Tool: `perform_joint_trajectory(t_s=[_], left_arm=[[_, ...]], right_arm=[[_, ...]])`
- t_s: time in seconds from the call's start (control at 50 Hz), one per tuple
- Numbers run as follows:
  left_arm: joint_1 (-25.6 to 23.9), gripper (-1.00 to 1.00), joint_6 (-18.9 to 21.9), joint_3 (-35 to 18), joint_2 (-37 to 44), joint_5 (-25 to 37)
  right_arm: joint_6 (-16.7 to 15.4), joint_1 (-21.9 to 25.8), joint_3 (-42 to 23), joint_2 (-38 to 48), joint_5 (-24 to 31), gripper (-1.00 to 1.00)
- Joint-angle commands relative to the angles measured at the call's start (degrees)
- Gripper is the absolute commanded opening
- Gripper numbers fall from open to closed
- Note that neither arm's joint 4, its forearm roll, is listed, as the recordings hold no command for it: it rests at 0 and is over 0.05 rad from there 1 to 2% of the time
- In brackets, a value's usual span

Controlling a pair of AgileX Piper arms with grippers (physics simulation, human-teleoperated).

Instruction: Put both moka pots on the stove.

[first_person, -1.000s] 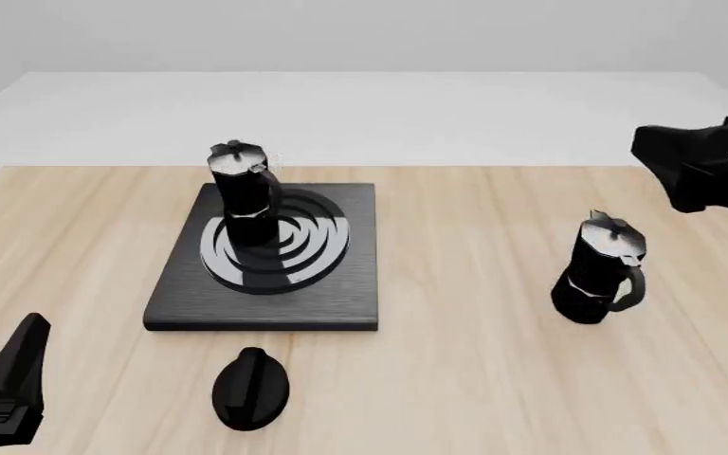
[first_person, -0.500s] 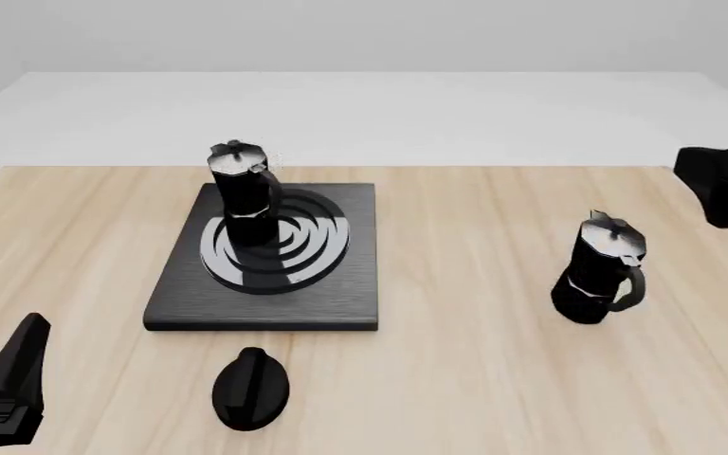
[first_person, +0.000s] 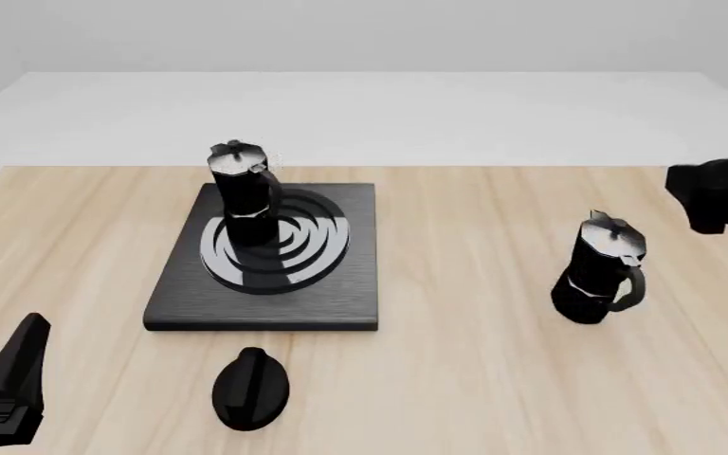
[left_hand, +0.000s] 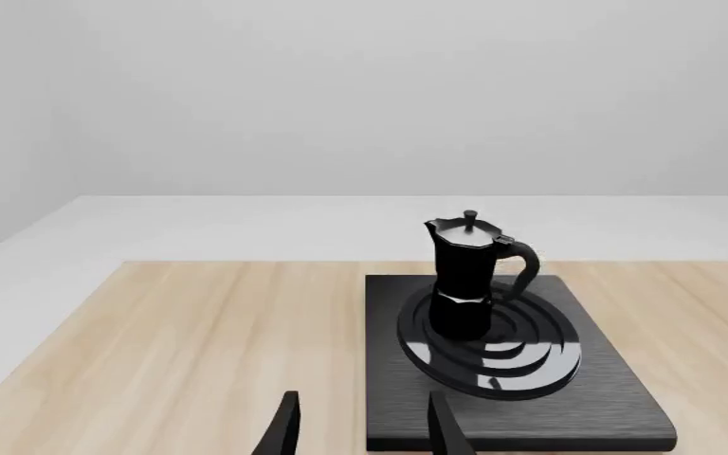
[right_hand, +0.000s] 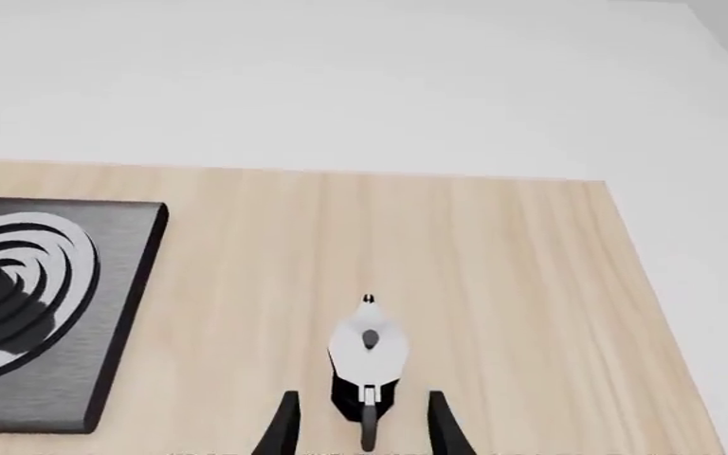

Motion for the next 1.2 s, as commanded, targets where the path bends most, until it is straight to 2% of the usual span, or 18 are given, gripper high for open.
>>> perform_joint_trajectory(t_s=[0.02,0.34,1.2], left_arm=[[0.00,1.00,0.00,0.00,0.00,0.00],[0.00,1.00,0.00,0.00,0.00,0.00],[0.00,1.00,0.00,0.00,0.00,0.00]], right_arm=[[-0.87,-1.20,-0.11,4.44,-1.47,1.00],[-2.26,-1.50,0.82,8.62,-3.53,1.00],[-1.84,-0.42,4.22,18.49,-11.59,1.00]])
